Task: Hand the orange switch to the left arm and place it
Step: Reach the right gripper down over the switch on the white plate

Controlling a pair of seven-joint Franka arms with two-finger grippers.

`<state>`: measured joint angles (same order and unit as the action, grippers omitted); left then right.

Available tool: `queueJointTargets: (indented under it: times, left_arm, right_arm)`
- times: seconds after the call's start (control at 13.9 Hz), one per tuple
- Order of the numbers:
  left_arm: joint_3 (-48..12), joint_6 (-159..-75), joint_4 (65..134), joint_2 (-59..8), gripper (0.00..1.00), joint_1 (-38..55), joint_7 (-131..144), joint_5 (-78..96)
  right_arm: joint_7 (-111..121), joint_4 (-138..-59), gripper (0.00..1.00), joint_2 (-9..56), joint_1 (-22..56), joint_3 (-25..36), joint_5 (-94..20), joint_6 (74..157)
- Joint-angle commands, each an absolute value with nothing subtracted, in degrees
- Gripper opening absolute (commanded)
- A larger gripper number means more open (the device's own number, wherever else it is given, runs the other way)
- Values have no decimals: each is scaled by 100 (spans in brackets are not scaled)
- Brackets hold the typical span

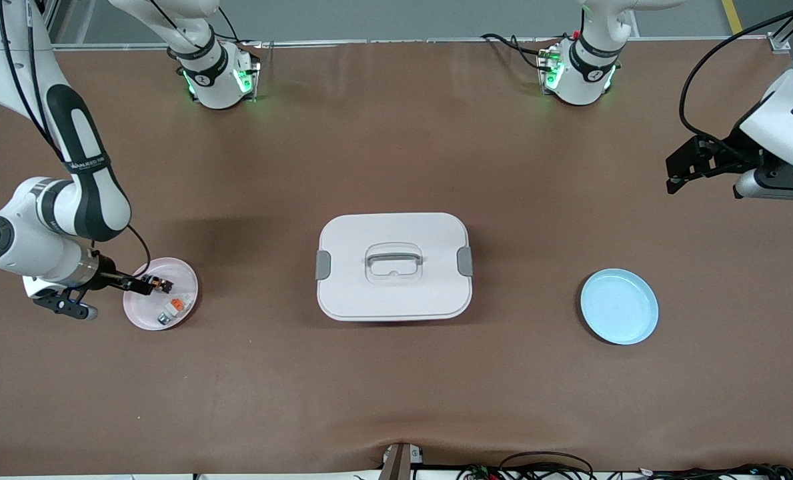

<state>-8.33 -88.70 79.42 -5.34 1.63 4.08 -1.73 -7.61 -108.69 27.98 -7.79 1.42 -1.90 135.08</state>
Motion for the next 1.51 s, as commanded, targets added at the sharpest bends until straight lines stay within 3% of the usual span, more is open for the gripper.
queueJointTargets:
  times: [0.0,0.58,1.44]
  left_arm:
    - [-809,-8886,7875,-527,100,149,360,-255]
    - [-791,-8877,7875,-492,100,123,396,-264]
    - [-852,-8833,7884,-378,100,132,404,-211]
  right_arm:
    - [-844,-10881,100,2882,-774,88,-229,13579]
    - [-844,-11135,100,2971,-782,79,-237,14044]
    - [-730,-11215,100,3085,-782,79,-237,14036]
